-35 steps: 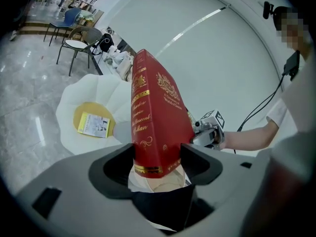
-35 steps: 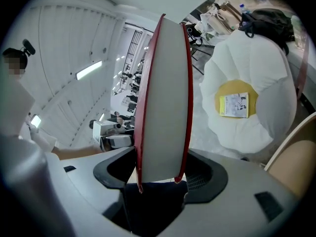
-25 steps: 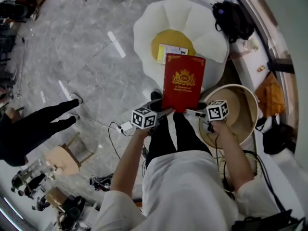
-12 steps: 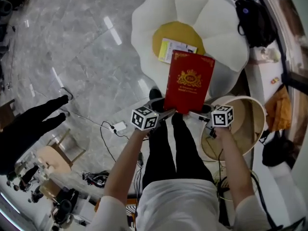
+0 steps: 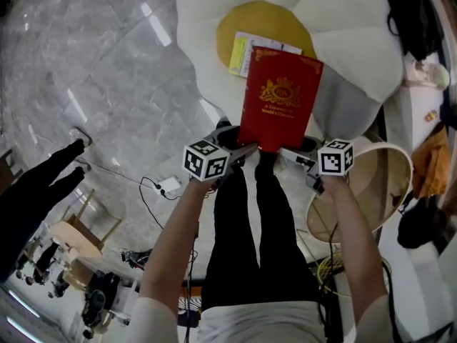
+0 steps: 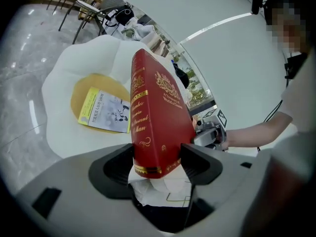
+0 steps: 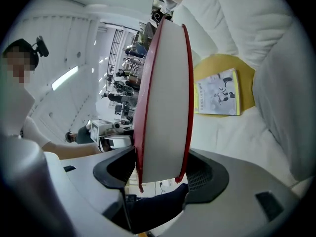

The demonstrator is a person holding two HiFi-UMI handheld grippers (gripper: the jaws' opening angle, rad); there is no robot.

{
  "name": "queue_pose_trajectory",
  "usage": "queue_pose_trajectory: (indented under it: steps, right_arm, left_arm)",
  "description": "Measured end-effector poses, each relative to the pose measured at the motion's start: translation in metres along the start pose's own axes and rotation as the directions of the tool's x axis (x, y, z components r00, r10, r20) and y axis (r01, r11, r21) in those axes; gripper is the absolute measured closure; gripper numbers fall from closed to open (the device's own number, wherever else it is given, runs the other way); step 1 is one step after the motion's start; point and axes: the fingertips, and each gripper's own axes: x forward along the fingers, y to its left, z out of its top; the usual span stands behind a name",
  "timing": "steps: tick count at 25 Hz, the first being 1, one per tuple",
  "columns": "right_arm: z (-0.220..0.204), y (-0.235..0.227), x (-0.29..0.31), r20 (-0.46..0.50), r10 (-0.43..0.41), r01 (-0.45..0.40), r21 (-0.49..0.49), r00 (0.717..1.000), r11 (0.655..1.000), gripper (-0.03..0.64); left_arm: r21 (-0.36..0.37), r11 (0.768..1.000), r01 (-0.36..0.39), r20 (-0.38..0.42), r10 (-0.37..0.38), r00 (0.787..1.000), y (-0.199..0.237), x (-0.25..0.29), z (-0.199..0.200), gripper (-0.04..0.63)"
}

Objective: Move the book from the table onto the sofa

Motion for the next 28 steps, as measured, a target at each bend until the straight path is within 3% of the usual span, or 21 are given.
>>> queue_pose_trajectory:
  steps: [6, 14, 22, 28]
  right_arm:
    - [0.004, -0.055, 0.035, 0.035, -0.011, 0.009, 0.052, 0.999, 0.999, 0.302]
    - [0.018, -0.11, 0.065, 0.074, -0.08, 0.076, 0.054, 0.994, 0.996, 0.302]
    - [0.039, -0.151, 0.069, 0.209, -0.163, 0.121, 0.201, 0.964, 0.972, 0.302]
    - [0.035, -0.172, 0.074, 0.177, -0.295, 0.258, 0.207, 0.939, 0.944, 0.295]
  left_arm:
    - [-0.052, 0.999, 0.005, -0.014, -0.005, 1.0, 0.058, 0.036, -0.013, 0.302]
    - [-0.02, 1.0, -0.008, -0.079, 0.007, 0.997, 0.115, 0.077, -0.018, 0.304]
    - [-0.059, 0.998, -0.008, -0.11, 0.001, 0.994, 0.149, 0.114, -0.009, 0.305]
    - [-0.016, 1.0, -0.012, -0.166, 0.009, 0.986, 0.158, 0.13, -0.018, 0.305]
